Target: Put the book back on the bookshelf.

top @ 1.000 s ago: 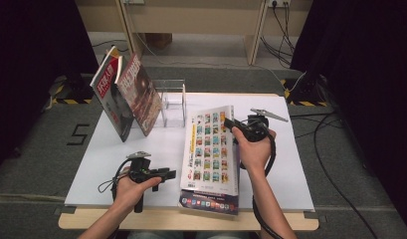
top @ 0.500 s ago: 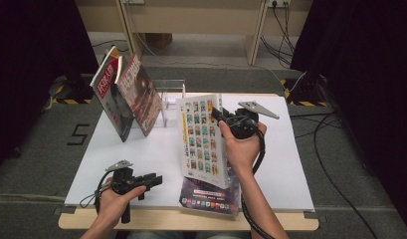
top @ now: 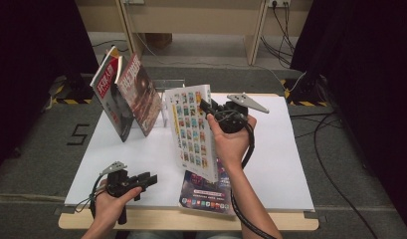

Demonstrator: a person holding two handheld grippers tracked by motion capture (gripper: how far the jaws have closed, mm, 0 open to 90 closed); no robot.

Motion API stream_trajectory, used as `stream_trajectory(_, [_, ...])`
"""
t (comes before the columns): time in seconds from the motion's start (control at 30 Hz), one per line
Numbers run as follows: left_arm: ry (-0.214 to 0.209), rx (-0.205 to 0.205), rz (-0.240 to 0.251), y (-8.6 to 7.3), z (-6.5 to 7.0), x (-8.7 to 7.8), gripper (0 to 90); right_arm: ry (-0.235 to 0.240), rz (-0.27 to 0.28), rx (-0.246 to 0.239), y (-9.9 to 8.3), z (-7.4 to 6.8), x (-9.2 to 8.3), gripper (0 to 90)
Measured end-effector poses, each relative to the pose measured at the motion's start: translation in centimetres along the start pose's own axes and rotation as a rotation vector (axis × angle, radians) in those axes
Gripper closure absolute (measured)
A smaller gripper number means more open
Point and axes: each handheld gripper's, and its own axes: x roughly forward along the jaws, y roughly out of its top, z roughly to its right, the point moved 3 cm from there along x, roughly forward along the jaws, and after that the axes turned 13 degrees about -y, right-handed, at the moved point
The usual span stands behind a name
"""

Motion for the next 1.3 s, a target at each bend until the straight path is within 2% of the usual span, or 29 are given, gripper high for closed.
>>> stream_trajectory(0.13, [0.067, 0.037, 0.011, 0.0, -0.3, -0.4, 54.5, -0.007, 0.015, -0.009, 0.0, -0.5, 0.3, 74.2])
stream_trajectory(0.3, [0.097, 0.036, 0.013, 0.0, -0.7, -0.6, 53.6, -0.012, 0.026, -0.019, 0.1, -1.0, 0.6, 74.2])
stream_trajectory(0.87, [0.103, 0.039, 0.013, -0.2, -1.0, -0.7, 53.5, -0.006, 0.042, -0.029, 0.9, -2.9, 2.3, 74.2])
stream_trajectory(1.3, [0.095, 0.037, 0.007, -0.2, -1.0, -0.6, 53.6, -0.026, 0.049, -0.021, 1.3, -3.2, 4.2, 74.2])
